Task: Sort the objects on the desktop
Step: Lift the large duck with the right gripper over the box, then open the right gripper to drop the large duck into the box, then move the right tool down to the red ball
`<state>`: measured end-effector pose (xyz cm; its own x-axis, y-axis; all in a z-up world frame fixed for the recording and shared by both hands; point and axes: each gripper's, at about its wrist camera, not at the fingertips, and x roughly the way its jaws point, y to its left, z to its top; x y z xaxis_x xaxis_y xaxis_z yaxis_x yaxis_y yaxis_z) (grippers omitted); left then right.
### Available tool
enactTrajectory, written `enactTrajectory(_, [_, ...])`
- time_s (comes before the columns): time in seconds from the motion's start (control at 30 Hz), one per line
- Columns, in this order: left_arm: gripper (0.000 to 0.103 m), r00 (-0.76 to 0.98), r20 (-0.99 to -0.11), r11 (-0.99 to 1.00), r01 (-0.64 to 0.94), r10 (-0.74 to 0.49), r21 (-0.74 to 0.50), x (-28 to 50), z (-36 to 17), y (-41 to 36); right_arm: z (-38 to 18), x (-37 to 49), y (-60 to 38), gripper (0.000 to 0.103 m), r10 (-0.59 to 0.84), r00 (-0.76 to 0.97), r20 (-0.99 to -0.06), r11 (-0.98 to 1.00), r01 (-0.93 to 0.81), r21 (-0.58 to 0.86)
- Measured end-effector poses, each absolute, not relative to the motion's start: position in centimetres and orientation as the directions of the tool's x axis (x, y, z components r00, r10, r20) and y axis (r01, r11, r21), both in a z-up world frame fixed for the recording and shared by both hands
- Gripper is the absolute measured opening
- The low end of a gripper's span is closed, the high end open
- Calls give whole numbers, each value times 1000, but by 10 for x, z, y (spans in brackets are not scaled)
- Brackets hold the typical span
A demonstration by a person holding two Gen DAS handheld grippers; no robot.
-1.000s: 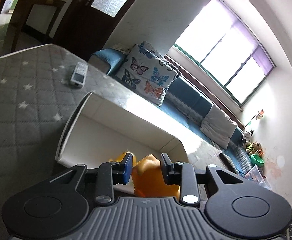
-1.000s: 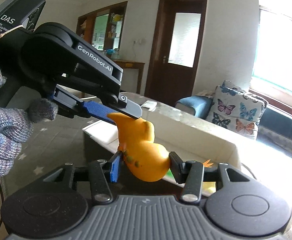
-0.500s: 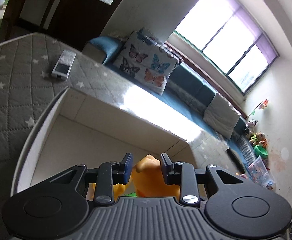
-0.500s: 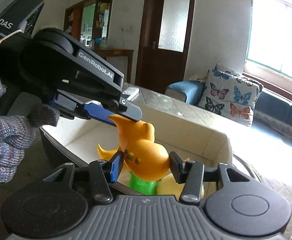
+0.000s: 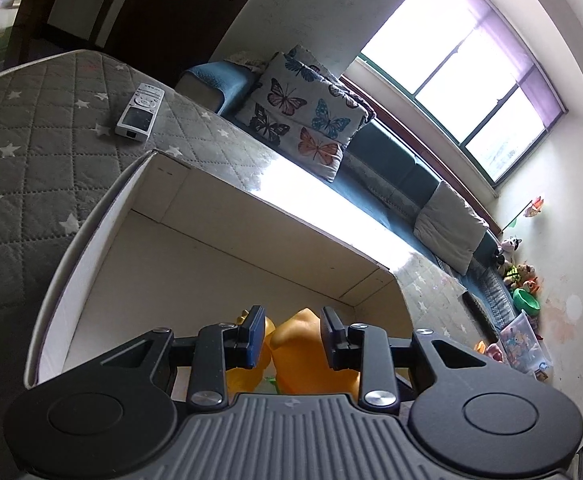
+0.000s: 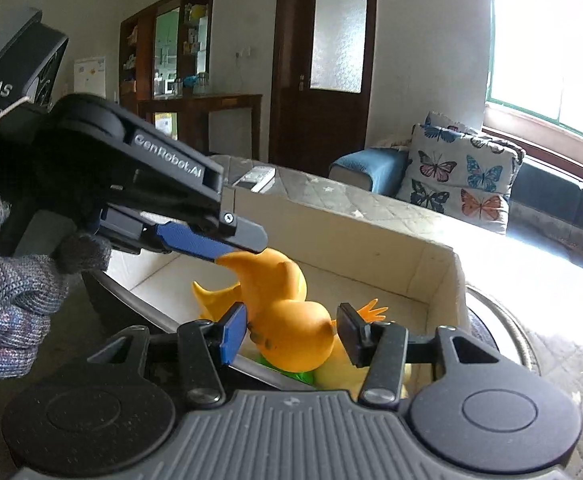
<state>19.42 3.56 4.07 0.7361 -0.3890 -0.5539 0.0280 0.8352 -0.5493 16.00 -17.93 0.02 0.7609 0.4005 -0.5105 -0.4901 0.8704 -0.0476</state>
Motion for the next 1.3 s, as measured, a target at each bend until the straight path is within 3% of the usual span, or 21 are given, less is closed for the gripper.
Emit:
enactTrajectory(0.4, [32,751,-518,838,84,-409,-539,153,57,27,18,124,-197,51,392,796,-461,885,-463,-47])
enactTrajectory(0.5, [32,752,-516,841,91,-409,-534,141,57,25,16,114,-199,56,391,795,-463,886,-462,-45])
enactTrajectory(0.53, [32,752,-516,841,92,-410,-534,137,56,25,14,112,-200,60,391,794,-466,886,-462,-44])
enactTrajectory(1.3, [34,666,-612,843,49,-428,-536,118,7,16,-43,99,-182,61,376,713,-592,880,-474,-12])
